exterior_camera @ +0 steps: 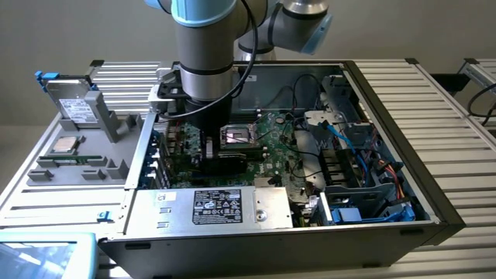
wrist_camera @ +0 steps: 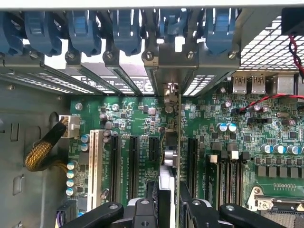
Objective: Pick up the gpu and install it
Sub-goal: 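Insert the gpu into the slot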
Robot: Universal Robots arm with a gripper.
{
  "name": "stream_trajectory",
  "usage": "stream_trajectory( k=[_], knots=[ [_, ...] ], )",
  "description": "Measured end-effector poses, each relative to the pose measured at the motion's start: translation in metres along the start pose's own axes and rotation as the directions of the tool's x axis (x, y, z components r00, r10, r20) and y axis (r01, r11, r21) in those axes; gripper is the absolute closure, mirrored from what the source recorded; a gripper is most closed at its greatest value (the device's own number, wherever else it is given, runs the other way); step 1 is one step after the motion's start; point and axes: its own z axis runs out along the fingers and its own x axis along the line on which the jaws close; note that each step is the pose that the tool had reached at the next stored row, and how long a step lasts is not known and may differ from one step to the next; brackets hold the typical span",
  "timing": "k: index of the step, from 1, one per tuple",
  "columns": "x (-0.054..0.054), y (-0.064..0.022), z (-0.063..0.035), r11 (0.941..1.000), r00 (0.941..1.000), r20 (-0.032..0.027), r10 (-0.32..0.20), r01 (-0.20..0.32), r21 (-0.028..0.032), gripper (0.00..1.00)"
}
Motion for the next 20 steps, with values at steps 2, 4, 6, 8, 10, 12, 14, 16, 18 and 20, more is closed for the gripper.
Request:
stream_trajectory(
  k=[2, 4, 6, 8, 10, 12, 14, 16, 18, 20],
  knots=[
    [0.0, 0.0009, 0.0, 1.0, 1.0, -0.0001, 0.002, -0.002, -0.0001, 0.72],
    [0.0, 0.0011, 0.0, 1.0, 1.0, 0.0009, 0.002, -0.002, -0.0016, 0.72],
    [0.0, 0.0011, -0.0004, 1.0, 1.0, 0.0009, 0.002, -0.002, -0.001, 0.72],
    [0.0, 0.0013, -0.0016, 1.0, 1.0, 0.0008, 0.002, -0.002, -0.0012, 0.65],
    [0.0, 0.0013, -0.0024, 1.0, 1.0, 0.001, 0.002, -0.003, 0.0014, 0.59],
    [0.0, 0.0012, -0.0025, 1.0, 1.0, 0.0011, 0.003, -0.003, 0.0075, 0.59],
    [0.0, 0.0014, -0.0074, 0.9999, 1.0, 0.0008, 0.003, -0.003, 0.0132, 0.52],
    [0.001, 0.0017, -0.0162, 0.9999, 1.0, 0.0011, 0.003, -0.003, 0.0138, 0.52],
    [0.001, 0.0021, -0.0254, 0.9999, 1.0, 0.0007, 0.003, -0.003, 0.0137, 0.52],
    [0.002, 0.0025, -0.0345, 0.9999, 1.0, 0.0007, 0.003, -0.003, 0.0138, 0.52]
  ],
)
